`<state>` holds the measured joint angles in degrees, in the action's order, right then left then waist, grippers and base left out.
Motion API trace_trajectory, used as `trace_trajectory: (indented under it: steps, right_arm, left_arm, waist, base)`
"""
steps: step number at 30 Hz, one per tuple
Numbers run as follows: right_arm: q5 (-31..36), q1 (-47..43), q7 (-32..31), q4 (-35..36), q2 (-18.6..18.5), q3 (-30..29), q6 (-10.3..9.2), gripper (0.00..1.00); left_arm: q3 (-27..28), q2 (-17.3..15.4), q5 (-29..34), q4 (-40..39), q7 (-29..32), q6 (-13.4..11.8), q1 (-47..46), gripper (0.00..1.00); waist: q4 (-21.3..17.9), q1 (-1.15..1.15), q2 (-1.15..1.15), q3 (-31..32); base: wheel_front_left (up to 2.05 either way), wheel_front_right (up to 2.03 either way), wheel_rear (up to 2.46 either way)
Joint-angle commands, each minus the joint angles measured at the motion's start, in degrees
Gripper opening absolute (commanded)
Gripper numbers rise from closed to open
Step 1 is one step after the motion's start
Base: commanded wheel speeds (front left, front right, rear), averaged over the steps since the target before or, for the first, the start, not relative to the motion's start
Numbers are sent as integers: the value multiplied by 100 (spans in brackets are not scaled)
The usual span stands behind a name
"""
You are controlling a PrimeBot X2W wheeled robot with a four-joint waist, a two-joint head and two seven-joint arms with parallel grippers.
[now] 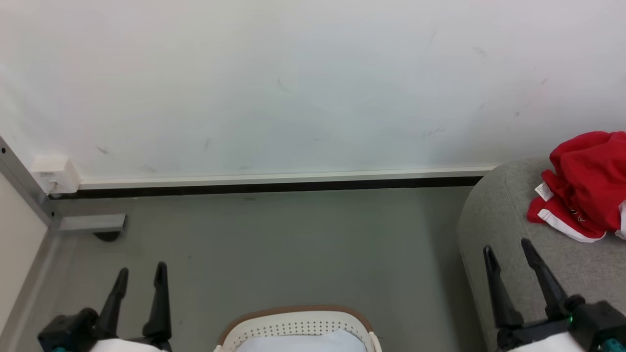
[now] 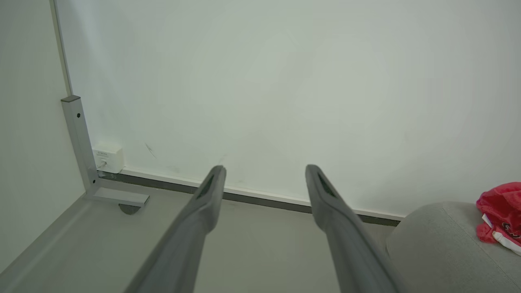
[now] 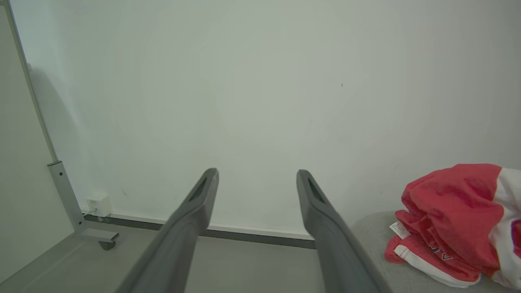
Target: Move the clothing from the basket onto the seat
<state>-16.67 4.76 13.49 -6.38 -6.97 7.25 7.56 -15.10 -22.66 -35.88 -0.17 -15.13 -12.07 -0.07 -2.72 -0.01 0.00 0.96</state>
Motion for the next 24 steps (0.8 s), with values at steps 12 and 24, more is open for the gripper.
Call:
trace_trajectory:
  steps: [12, 24]
  right_arm:
    - [210, -293, 169, -229, 268, 94, -15, 100]
    - [145, -328, 173, -124, 345, 32, -15, 100]
  left_arm:
    - [743, 918, 1046, 440, -2, 856, 293, 100]
    - [1230, 1407, 1589, 664, -3, 1325, 297, 100]
  waist:
    - [-126, 1, 0, -101]
    - [-203, 1, 0, -82]
  base:
    - [0, 0, 0]
    - [0, 0, 0]
